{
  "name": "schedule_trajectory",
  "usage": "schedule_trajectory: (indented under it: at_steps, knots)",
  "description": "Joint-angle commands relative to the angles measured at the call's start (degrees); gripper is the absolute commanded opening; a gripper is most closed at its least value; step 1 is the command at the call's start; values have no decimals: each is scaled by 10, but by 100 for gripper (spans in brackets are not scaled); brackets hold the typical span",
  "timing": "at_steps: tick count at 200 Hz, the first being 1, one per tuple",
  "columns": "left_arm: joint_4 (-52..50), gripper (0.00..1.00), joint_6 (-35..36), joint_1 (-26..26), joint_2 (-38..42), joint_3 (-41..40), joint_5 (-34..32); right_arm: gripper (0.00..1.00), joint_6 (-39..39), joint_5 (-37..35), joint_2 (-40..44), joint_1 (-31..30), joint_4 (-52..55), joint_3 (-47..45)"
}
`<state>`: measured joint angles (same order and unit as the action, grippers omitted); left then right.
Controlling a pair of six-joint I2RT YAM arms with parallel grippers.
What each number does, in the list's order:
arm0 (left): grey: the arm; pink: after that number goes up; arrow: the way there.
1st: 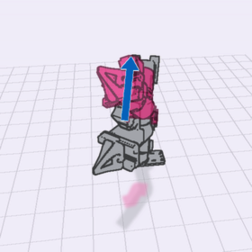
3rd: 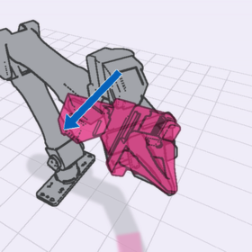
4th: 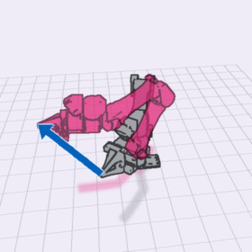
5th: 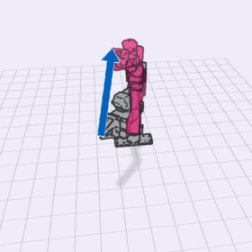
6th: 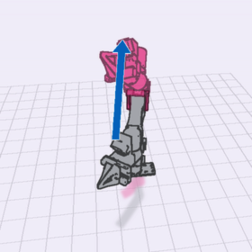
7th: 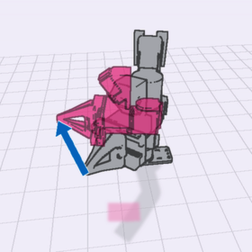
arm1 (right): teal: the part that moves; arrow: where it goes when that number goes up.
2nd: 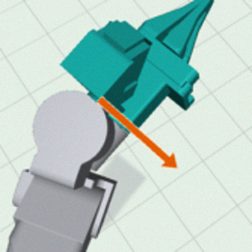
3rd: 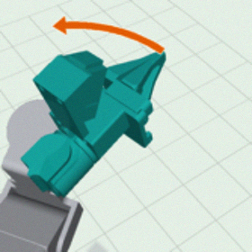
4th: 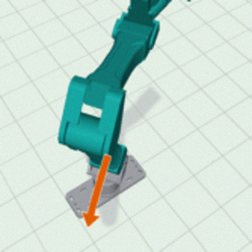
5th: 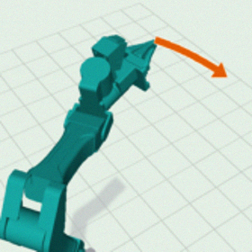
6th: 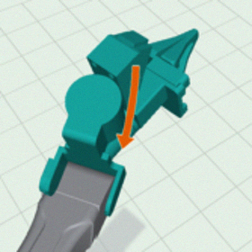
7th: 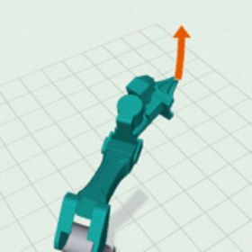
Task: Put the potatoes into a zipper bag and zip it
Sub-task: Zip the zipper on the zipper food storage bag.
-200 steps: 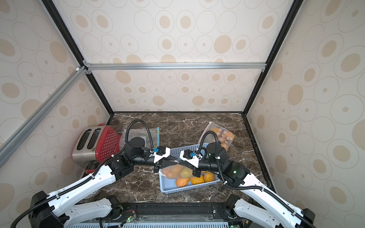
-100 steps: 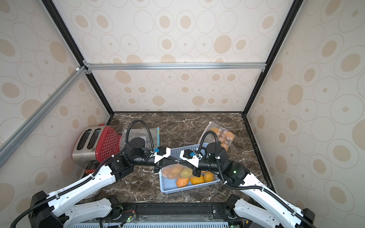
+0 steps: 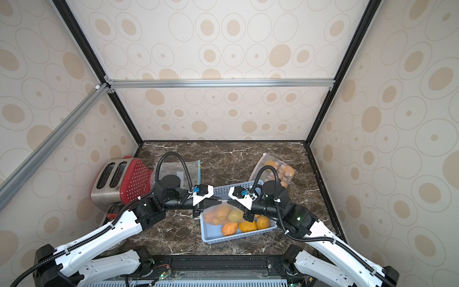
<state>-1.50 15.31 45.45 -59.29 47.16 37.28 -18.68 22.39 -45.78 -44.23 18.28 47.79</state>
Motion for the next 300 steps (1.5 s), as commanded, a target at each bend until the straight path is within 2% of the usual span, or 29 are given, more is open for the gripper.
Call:
schedule_trajectory:
  at_steps: [1, 52, 102, 107, 161, 300]
  knots:
    - [-23, 0, 22, 2, 16, 0, -31, 0, 0, -30, 22, 2, 18, 25]
    - [-35, 0, 41, 2, 34, -7, -88, 0, 10, -114, 45, 2, 49, 34]
    - [-36, 0, 46, 2, 39, -8, -100, 0, 7, -185, 72, 2, 84, 44]
    - [-37, 0, 47, 2, 40, -8, -116, 0, 7, -193, 74, 2, 90, 46]
    - [-37, 0, 55, 2, 49, -13, -123, 0, 8, -272, 124, 2, 104, 38]
    - [-38, 0, 59, 2, 45, -17, -124, 0, 0, -402, 180, 2, 77, 18]
